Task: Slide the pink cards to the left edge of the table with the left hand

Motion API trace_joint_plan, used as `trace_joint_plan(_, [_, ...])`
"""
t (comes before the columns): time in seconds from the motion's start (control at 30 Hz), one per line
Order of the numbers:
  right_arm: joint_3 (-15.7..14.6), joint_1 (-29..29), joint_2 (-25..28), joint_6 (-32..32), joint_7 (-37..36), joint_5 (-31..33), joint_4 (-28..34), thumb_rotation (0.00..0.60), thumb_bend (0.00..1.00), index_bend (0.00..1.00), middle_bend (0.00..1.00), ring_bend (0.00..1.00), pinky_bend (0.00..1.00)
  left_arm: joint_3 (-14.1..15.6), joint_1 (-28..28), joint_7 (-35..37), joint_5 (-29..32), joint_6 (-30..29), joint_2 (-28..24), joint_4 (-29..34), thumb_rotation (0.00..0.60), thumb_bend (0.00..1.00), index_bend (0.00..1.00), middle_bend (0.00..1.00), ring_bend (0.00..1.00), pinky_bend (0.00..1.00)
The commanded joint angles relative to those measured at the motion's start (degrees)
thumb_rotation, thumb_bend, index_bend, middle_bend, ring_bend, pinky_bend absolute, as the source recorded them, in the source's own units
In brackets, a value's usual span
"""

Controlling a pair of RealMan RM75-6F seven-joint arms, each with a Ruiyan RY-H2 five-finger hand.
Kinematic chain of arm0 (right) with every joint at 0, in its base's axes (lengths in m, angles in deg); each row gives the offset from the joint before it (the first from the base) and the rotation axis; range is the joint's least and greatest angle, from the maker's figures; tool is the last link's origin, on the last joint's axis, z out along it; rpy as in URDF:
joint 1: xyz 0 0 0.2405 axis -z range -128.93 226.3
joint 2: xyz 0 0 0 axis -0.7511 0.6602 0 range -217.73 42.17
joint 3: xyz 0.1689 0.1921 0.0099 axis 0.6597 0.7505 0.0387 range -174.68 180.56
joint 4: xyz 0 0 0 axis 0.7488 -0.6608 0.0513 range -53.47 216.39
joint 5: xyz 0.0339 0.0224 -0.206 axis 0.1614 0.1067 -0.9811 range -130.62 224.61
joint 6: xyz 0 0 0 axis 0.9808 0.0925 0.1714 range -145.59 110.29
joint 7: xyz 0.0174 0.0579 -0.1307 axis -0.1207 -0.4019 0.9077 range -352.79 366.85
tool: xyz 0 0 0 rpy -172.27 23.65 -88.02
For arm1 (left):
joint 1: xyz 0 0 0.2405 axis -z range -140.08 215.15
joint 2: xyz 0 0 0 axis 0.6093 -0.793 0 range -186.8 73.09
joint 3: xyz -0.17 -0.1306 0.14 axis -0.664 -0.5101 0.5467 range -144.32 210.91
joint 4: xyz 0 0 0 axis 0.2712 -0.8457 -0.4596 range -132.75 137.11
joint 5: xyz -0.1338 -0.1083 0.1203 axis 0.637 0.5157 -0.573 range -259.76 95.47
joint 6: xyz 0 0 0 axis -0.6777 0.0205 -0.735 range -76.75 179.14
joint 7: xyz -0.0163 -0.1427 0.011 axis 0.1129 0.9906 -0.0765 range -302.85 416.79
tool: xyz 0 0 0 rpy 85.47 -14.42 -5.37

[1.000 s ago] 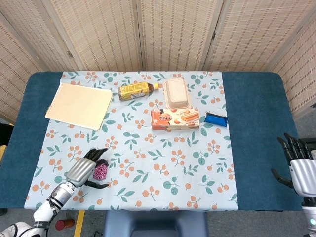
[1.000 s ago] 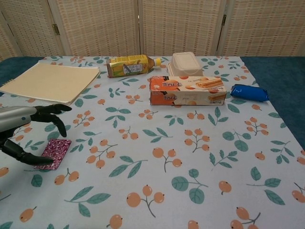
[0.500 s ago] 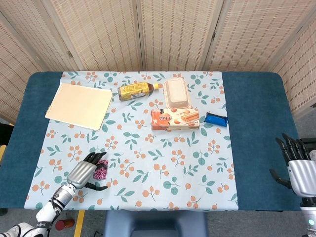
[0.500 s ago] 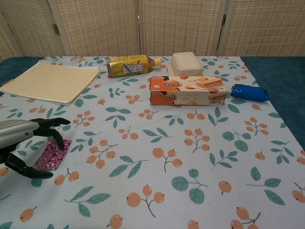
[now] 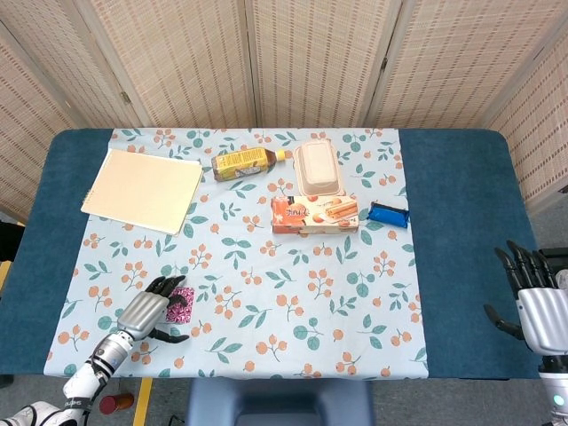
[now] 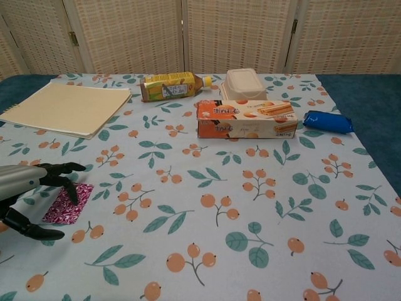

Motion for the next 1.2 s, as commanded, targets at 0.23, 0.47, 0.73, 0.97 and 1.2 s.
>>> trace_joint_plan(0.23, [0.2, -0.2, 0.0, 0.1, -0.1, 0.1, 0.0, 0.600, 0.29, 0.04, 0.03, 0.00, 0.00, 0.1, -1.1, 0.0, 2.9, 0.6, -1.3, 0.0, 0.361, 0.15, 0.37, 0.00, 0.00, 0.00])
trace_joint_plan(0.47, [0.3, -0.2, -0.1, 0.1, -0.3, 0.2, -0.2, 0.600, 0.29, 0.04, 0.03, 0.00, 0.00, 0.2, -2.2, 0.1, 4.6, 0.3, -2.9, -0.6, 0.361, 0.15, 0.37, 0.00, 0.00, 0.00])
trace_joint_plan(0.73, [0.2, 0.1, -0.1, -0.2, -0.6, 0.4, -0.4, 0.600, 0.29, 0.04, 0.03, 0.00, 0.00, 0.1, -3.1, 0.1, 6.2, 0.4, -5.1, -0.8, 0.363, 0.15, 0.37, 0.00, 0.00, 0.00])
trace_joint_plan(0.97, [0.2, 0.2, -0.3, -0.3, -1.0, 0.2, -0.8, 0.600, 0.29, 0.04, 0.03, 0.00, 0.00, -1.1, -3.3, 0.1, 6.0, -1.5, -5.9, 0.8, 0.362, 0.15, 0.37, 0.00, 0.00, 0.00])
trace_joint_plan(1.2, [0.1, 0.4, -0.4, -0.3, -1.6, 0.5, -1.3, 0.600, 0.29, 0.04, 0.03, 0.00, 0.00, -1.3, -2.7, -1.8, 5.9, -0.9, -4.9, 2.4, 0.360, 0.15, 0.37, 0.00, 0.00, 0.00])
